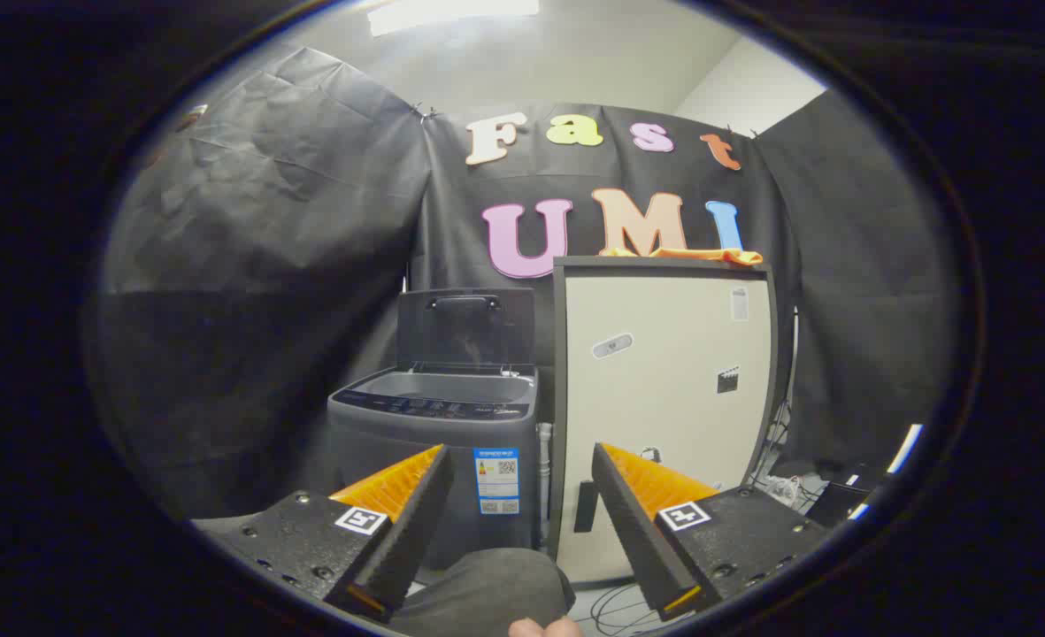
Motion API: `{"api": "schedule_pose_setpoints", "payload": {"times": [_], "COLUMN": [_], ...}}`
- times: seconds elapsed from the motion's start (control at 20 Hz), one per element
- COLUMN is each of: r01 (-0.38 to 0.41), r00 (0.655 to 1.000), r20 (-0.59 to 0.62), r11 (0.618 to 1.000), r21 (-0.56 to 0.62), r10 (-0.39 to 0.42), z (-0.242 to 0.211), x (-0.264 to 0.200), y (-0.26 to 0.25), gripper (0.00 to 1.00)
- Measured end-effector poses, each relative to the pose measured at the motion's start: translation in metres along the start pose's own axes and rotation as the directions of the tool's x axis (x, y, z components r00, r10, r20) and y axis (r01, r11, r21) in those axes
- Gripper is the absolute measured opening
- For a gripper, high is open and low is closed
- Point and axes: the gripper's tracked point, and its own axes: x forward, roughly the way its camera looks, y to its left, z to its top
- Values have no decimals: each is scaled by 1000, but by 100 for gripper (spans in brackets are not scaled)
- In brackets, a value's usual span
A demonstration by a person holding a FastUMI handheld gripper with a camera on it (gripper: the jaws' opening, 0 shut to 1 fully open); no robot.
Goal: Put the clothes into the washing machine and then close the washing machine lid.
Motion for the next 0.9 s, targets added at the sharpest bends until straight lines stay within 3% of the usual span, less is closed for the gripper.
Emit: {"api": "schedule_pose_setpoints", "payload": {"times": [0.9], "r01": [26], "r00": [1000], "r20": [-3], "r11": [999], "r21": [20], "r10": [-26], "z": [-1], "x": [1], "y": [-9], "gripper": [96]}}
